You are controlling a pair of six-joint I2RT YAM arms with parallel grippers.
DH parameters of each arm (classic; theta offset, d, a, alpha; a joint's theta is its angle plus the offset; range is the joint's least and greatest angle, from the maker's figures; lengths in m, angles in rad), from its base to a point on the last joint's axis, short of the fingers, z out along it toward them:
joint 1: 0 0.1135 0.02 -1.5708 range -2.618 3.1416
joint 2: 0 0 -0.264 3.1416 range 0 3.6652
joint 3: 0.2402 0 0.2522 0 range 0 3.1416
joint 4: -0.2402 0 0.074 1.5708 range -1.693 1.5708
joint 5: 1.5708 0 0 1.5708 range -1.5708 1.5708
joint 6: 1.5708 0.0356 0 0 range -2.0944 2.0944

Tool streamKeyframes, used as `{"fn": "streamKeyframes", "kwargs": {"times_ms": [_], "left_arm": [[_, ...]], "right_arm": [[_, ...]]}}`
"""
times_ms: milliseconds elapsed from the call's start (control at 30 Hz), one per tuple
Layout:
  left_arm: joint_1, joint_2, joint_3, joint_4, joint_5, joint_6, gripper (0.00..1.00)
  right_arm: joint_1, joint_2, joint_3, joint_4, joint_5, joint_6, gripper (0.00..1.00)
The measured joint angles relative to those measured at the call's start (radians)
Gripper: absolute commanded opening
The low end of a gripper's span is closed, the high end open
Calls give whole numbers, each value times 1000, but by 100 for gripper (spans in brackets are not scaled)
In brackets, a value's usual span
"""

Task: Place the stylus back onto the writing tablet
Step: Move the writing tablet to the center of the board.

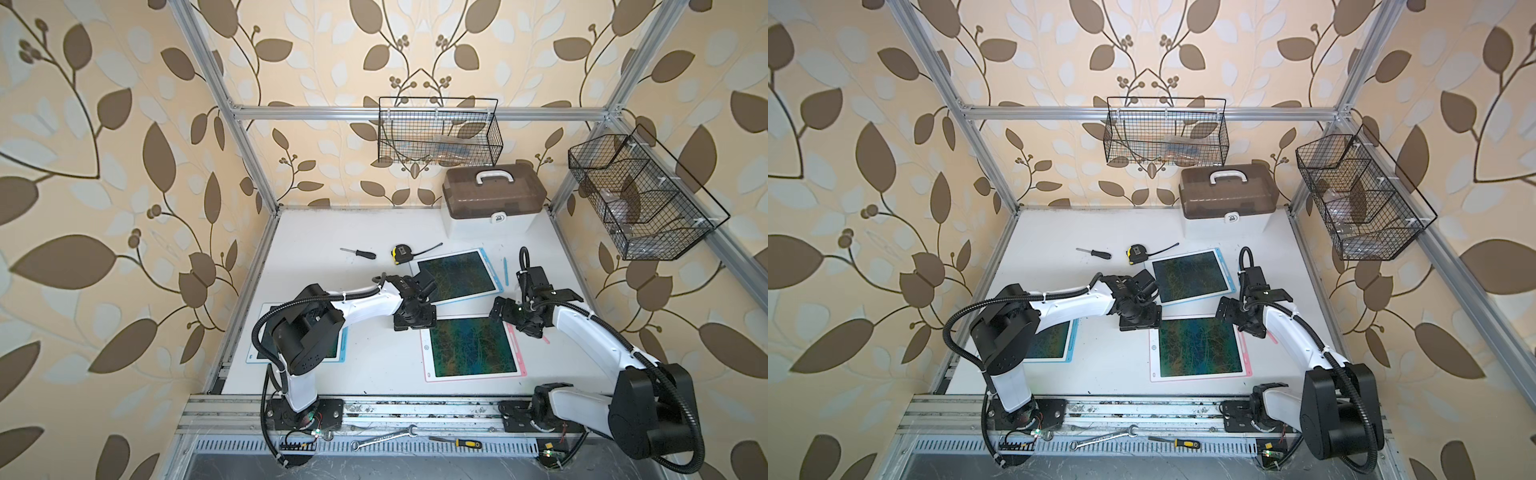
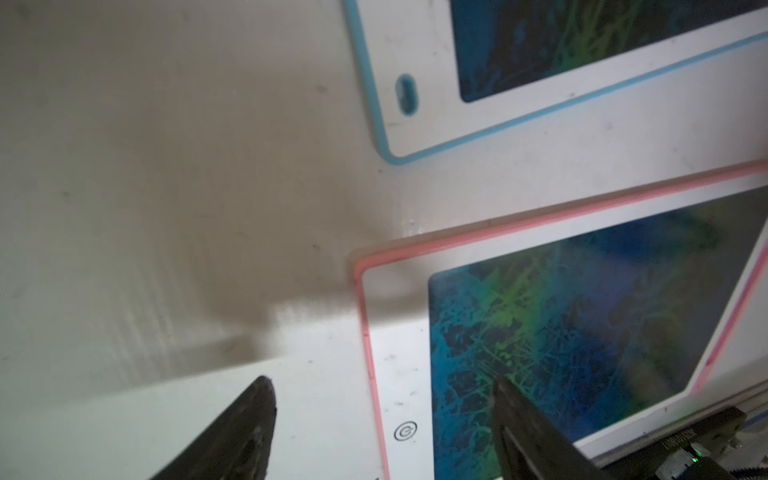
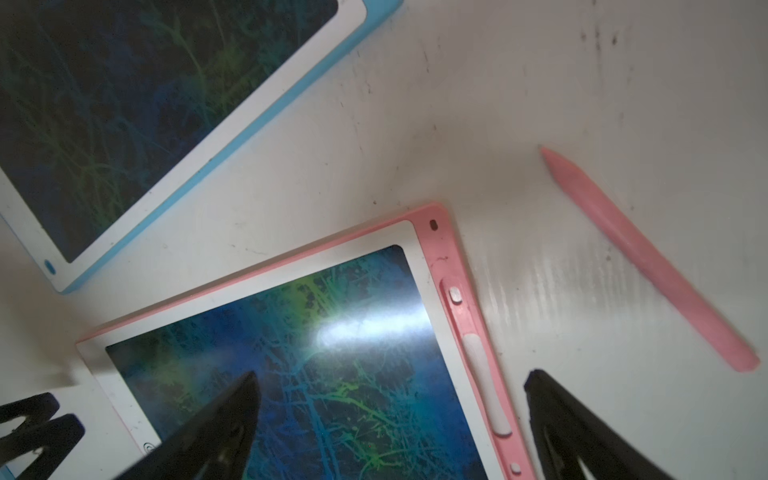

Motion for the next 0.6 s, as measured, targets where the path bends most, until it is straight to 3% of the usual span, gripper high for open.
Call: {"fn": "streamKeyframes", "kwargs": {"times_ms": [600], "left_arm": [[-34, 35, 4, 0, 8, 0, 81]], "right_arm": [[-20, 42, -77, 50, -5, 16, 100]]}}
